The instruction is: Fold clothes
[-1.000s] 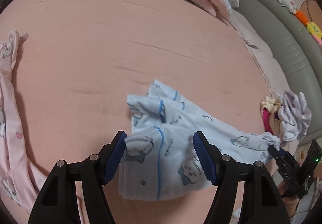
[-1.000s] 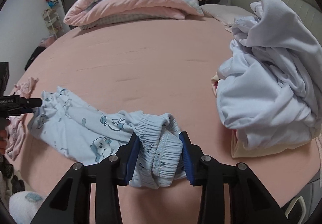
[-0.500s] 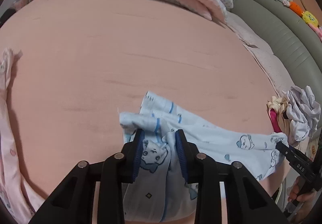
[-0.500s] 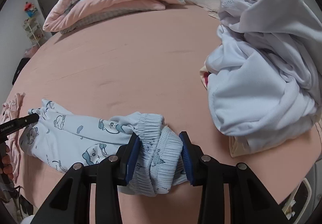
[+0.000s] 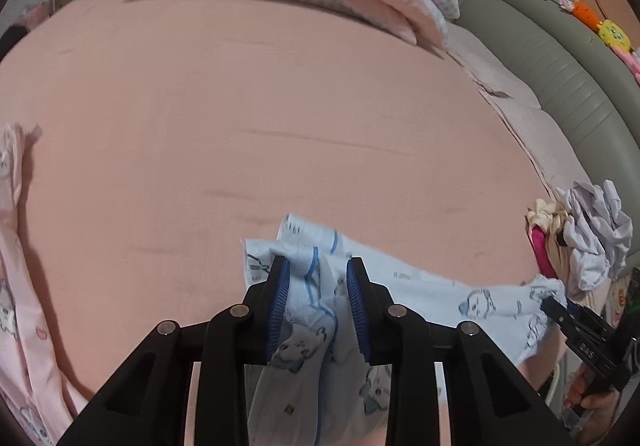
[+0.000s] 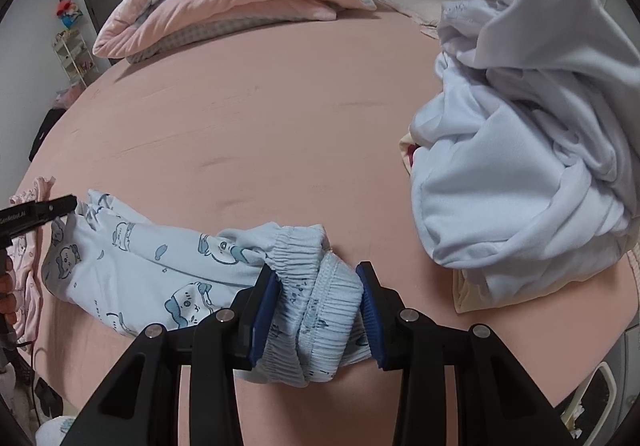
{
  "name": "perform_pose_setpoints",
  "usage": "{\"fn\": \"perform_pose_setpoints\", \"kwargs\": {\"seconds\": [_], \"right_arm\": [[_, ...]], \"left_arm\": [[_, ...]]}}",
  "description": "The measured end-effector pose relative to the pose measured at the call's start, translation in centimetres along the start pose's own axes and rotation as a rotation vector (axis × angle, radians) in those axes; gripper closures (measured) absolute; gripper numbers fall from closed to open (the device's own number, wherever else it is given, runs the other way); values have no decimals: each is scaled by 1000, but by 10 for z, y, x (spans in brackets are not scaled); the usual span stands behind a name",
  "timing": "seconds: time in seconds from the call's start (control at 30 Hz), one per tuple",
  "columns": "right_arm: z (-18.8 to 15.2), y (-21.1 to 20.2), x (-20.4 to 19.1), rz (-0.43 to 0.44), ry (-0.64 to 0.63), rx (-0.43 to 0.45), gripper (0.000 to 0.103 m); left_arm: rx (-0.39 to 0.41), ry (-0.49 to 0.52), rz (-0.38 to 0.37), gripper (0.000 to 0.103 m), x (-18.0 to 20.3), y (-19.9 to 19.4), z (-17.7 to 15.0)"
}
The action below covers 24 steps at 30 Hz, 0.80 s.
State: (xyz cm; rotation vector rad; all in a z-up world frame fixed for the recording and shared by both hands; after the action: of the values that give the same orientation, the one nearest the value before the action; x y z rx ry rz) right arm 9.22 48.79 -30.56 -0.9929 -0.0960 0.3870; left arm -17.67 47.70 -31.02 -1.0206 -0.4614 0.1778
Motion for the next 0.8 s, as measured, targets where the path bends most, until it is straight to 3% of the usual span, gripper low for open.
{"fn": "perform_pose_setpoints", "kwargs": {"seconds": [0.07,0.13,0.27,0.4,0.47,0.53,0.63,0.8], "right_arm": [[0,0,0,-1,-6,3,65],[-1,1,0,-5,-12,1,65],[-4,2,0,-4,-1,-1,65],[-5,6,0,7,11,-14,67],[-8,8,0,15,8,-14,73],[-9,7,-2,20,1,-12,80],[-6,1,-3,33,9,5,81],[-2,-5,-2,82,46,14,81]], "left_arm": [[-23,-23,20,64,-7,-4,-8],[-20,-43,24,38,-10,-8,-14],[-20,-64,-35,36,-6,-5,-22],[-46,-49,-11,37,-10,11,-28],[-5,-45,-6,40,-8,13,-28],[40,-37,-39,74,-4,8,-27],[62,9,-36,83,6,6,-21],[98,36,-53,84,20,-3,-7]]}}
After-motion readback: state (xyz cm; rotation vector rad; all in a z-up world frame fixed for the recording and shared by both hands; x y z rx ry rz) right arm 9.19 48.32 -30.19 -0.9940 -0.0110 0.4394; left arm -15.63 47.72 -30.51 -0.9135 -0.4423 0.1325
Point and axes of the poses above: each gripper's, at about its wrist camera, not at the fingertips, and y roughly the way its jaws point, x to its right, z to its top, the point moved 9 cm from there along y, roughly the way its jaws point
